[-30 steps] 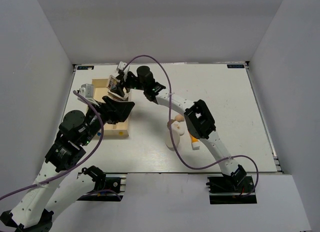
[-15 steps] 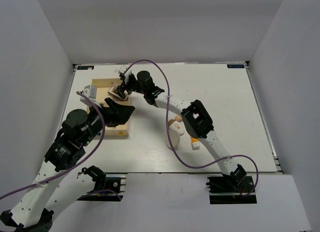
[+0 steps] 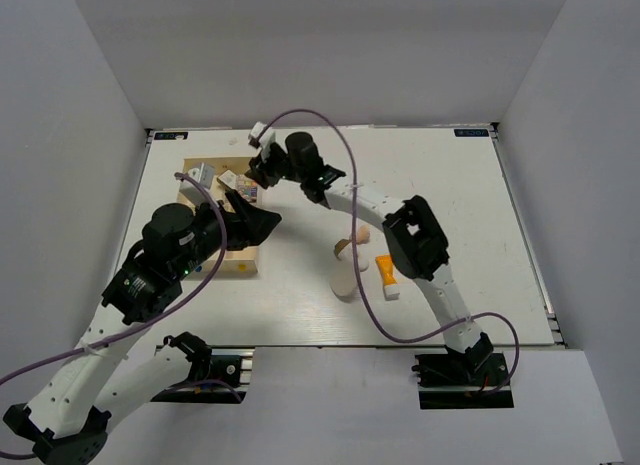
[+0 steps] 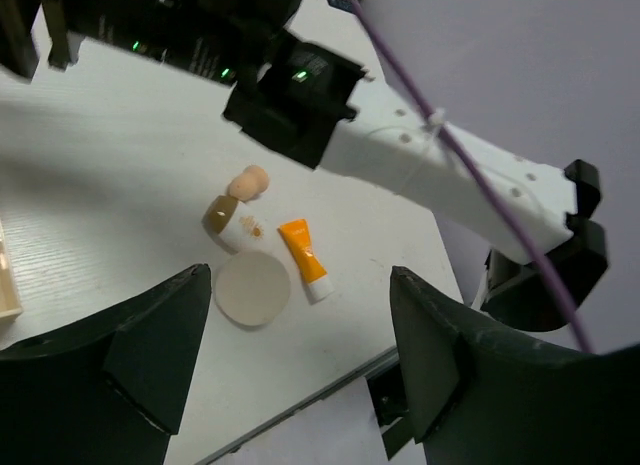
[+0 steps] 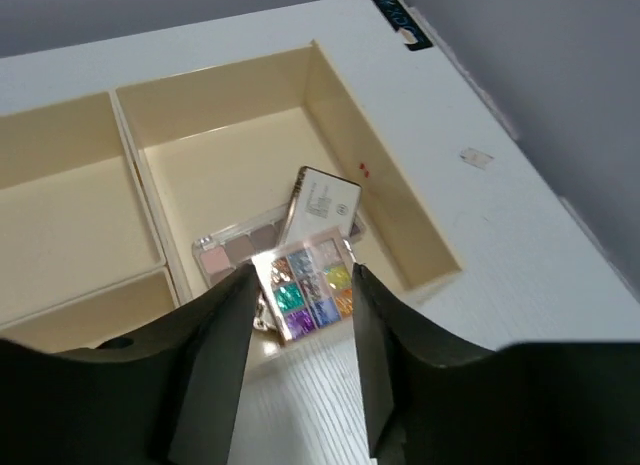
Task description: Organize the makeup
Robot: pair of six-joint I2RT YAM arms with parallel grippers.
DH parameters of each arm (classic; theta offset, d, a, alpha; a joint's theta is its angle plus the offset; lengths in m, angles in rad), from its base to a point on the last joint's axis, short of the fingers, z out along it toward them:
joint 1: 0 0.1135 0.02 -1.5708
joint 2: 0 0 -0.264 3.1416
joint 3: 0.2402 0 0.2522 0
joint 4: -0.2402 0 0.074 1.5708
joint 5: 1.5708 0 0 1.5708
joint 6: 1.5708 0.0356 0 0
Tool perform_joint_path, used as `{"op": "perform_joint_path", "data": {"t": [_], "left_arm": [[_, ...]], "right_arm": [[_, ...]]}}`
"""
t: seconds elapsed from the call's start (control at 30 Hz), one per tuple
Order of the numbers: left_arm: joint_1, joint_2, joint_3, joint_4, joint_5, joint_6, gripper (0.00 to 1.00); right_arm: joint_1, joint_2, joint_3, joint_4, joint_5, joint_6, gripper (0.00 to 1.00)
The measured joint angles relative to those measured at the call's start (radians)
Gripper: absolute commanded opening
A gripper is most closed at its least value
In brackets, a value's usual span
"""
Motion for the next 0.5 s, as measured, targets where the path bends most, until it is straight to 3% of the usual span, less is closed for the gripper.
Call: {"op": "perform_joint_path", "data": {"t": [0.03, 0.13, 0.2, 0.23, 0.3, 0.33, 0.37, 0.43, 0.47, 0.5], "left_arm": [[0.0, 0.005, -0.001, 0.008, 0.016, -0.003, 0.74], [-0.001, 0.048, -0.006, 0.043, 0.079, -0.008, 0.59], [-0.001, 0.092, -0.009, 0.058, 0.119, -0.014, 0.54], [-0.001, 0.13, -0.009, 0.069, 0.146, -0.013, 0.53], [-0.001, 0.22, -0.008, 0.082, 0.201, -0.013, 0.52], [-0.002, 0.274, -0.008, 0.085, 0.226, -0.013, 0.52], [-0.003, 0.327, -0.01, 0.084, 0.248, -0.014, 0.53], [-0.01, 0.415, -0.012, 0.075, 0.28, -0.018, 0.6], [-0.016, 0.451, -0.013, 0.072, 0.294, -0.02, 0.63], [-0.022, 0.481, -0.015, 0.07, 0.305, -0.025, 0.66]], "right_arm": [[-0.01, -0.046, -0.026, -0.024, 0.003, 0.003, 0.24], [-0.072, -0.22, -0.135, -0.094, 0.0, 0.018, 0.0], [-0.134, -0.34, -0.2, -0.145, -0.006, 0.016, 0.0], [-0.168, -0.4, -0.231, -0.176, -0.007, 0.012, 0.05], [-0.24, -0.517, -0.303, -0.24, -0.008, 0.001, 0.26], [-0.28, -0.577, -0.346, -0.275, -0.008, -0.01, 0.45], [-0.311, -0.627, -0.384, -0.308, -0.007, -0.014, 0.51], [-0.365, -0.734, -0.484, -0.383, -0.008, -0.043, 0.54], [-0.381, -0.778, -0.53, -0.414, -0.008, -0.055, 0.49], [-0.396, -0.825, -0.584, -0.454, -0.009, -0.066, 0.33]]}}
